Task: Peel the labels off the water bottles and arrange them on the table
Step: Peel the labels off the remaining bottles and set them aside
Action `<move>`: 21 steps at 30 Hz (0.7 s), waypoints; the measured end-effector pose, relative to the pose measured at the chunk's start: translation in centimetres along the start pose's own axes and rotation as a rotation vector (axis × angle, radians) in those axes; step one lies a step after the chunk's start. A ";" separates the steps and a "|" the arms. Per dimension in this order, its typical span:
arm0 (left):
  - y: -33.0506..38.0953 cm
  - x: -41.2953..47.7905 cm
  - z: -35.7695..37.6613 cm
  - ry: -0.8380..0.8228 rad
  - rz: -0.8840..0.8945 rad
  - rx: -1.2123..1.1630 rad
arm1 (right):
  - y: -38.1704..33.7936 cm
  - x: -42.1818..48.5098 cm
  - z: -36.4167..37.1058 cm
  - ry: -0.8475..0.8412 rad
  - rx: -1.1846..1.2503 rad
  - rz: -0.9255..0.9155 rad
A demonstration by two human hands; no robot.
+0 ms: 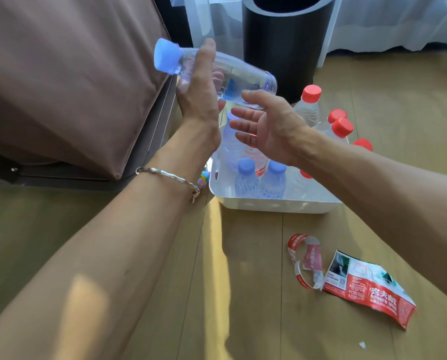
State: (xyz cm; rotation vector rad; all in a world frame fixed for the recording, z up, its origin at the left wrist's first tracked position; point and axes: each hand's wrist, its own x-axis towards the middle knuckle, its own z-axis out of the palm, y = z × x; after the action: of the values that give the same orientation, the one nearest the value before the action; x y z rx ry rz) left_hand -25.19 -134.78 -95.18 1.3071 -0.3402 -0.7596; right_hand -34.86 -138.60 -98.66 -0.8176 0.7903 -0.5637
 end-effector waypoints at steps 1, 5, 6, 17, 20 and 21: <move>0.0 0.1 -0.2 0.014 -0.007 -0.011 | 0.0 0.0 0.2 -0.001 0.001 0.001; -0.1 0.0 -0.2 0.013 0.005 -0.004 | 0.2 0.2 0.4 0.031 -0.020 -0.004; -0.2 -0.1 -0.1 0.002 0.035 0.008 | 0.4 0.3 0.3 0.063 -0.026 -0.004; 0.0 0.5 0.6 0.001 0.376 0.289 | 1.9 -0.2 -1.7 -0.022 -0.696 0.198; -0.1 1.1 -0.1 0.041 0.371 0.426 | 1.2 0.3 -2.4 0.036 -0.741 0.153; -0.1 1.2 -0.3 0.045 0.353 0.481 | 1.1 0.5 -2.6 0.054 -0.742 0.141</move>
State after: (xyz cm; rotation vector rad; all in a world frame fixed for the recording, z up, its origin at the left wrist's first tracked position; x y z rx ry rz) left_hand -24.22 -135.39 -95.55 1.6511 -0.7278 -0.3556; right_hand -36.51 -139.39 -100.88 -1.4132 1.1176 -0.1513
